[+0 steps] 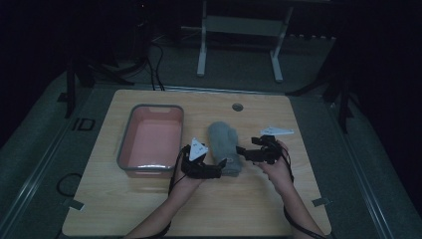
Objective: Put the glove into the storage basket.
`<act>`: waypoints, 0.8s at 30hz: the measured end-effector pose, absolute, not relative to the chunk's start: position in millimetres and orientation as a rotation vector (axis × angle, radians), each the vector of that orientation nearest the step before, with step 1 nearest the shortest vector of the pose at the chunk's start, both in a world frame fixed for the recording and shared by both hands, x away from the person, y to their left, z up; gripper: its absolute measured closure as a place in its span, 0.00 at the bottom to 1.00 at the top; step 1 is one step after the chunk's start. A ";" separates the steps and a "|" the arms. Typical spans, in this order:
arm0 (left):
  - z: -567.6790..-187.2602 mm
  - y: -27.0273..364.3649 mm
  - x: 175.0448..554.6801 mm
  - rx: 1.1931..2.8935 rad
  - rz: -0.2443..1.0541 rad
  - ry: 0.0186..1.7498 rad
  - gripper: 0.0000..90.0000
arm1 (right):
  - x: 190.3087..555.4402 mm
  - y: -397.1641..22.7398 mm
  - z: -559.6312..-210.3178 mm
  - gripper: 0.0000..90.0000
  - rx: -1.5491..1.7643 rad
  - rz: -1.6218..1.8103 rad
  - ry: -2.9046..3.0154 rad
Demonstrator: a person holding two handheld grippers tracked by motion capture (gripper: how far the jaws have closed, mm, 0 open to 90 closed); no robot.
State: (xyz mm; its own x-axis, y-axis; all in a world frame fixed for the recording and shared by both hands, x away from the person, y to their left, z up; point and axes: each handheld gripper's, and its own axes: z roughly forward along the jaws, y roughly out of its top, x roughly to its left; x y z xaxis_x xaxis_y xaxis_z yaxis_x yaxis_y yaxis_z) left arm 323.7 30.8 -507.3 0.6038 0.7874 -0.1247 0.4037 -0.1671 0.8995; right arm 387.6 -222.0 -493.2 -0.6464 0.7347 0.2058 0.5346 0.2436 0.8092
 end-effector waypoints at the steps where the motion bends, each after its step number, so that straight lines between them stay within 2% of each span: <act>1: -507.3 30.8 323.7 1.786 0.459 0.971 0.07 | 389.7 -219.9 -493.2 0.15 1.201 1.337 2.285; 4: -512.8 19.5 338.2 1.796 0.470 1.000 0.14 | 398.0 -213.2 -495.3 0.17 1.195 1.294 2.285; 8: -519.5 12.8 354.0 1.822 0.438 1.041 0.17 | 412.2 -208.1 -505.2 0.24 1.269 1.253 2.299; 12: -523.8 12.7 365.7 1.823 0.463 1.103 0.23 | 421.6 -206.1 -518.2 0.34 1.323 1.241 2.306; 14: -526.4 13.2 372.6 1.824 0.440 1.152 0.24 | 425.6 -205.2 -525.4 0.35 1.352 1.230 2.314; 16: -527.6 13.0 374.5 1.830 0.450 1.165 0.29 | 429.1 -205.6 -532.1 0.38 1.391 1.246 2.341; 18: -532.9 10.3 379.5 1.894 0.448 1.182 0.30 | 430.2 -205.8 -536.1 0.40 1.418 1.250 2.358; 24: -538.0 12.2 386.4 1.925 0.371 1.218 0.30 | 429.9 -203.5 -542.6 0.40 1.470 1.209 2.404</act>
State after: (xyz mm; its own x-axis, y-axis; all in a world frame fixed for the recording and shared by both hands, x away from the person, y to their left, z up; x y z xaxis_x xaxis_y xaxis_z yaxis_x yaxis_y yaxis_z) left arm 386.4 12.2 -538.0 0.4913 0.8549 -0.1664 0.6171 -0.2069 0.7592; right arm 429.9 -203.5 -542.6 -0.5383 0.7803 0.3184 0.7207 0.2304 0.6539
